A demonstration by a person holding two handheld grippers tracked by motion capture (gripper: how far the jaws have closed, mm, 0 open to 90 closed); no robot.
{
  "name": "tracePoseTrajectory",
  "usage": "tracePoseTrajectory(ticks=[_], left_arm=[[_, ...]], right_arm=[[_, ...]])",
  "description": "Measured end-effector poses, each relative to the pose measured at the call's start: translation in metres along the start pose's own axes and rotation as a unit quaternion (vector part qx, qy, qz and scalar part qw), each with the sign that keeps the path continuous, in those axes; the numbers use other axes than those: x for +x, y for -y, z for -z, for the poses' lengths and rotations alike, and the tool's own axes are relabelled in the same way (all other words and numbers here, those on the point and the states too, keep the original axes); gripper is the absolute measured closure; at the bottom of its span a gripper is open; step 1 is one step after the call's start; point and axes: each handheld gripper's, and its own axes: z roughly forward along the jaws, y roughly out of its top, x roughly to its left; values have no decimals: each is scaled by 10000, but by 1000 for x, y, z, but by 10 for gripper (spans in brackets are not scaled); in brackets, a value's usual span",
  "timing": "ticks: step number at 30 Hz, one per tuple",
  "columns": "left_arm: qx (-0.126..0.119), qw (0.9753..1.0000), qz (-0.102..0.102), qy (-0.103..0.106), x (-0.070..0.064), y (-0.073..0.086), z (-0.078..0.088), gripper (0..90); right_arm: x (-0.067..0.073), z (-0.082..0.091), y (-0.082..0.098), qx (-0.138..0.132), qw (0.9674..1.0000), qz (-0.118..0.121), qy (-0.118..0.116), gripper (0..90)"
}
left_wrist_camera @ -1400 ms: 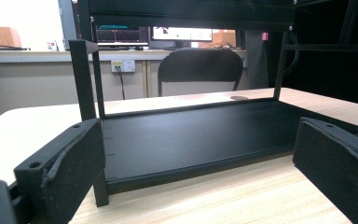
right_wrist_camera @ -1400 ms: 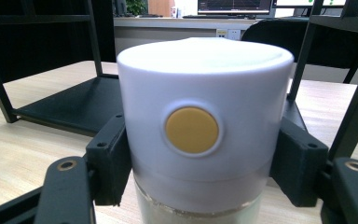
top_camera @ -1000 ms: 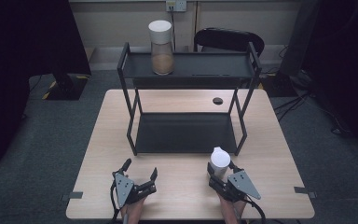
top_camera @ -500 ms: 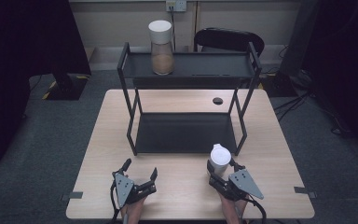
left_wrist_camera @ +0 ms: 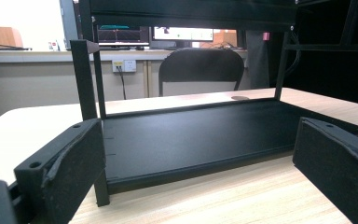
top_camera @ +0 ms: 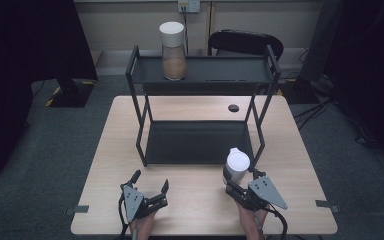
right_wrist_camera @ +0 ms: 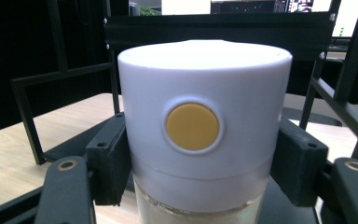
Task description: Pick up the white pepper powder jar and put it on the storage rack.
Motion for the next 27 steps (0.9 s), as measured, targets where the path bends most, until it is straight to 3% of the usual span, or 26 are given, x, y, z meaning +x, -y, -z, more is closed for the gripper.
tracePoseTrajectory(ticks=[27], left_arm=[[2,10000,-1,-10,0,0,0,19]], right_arm=[[-7,-16,-53,-271,9994,159,-105,306]])
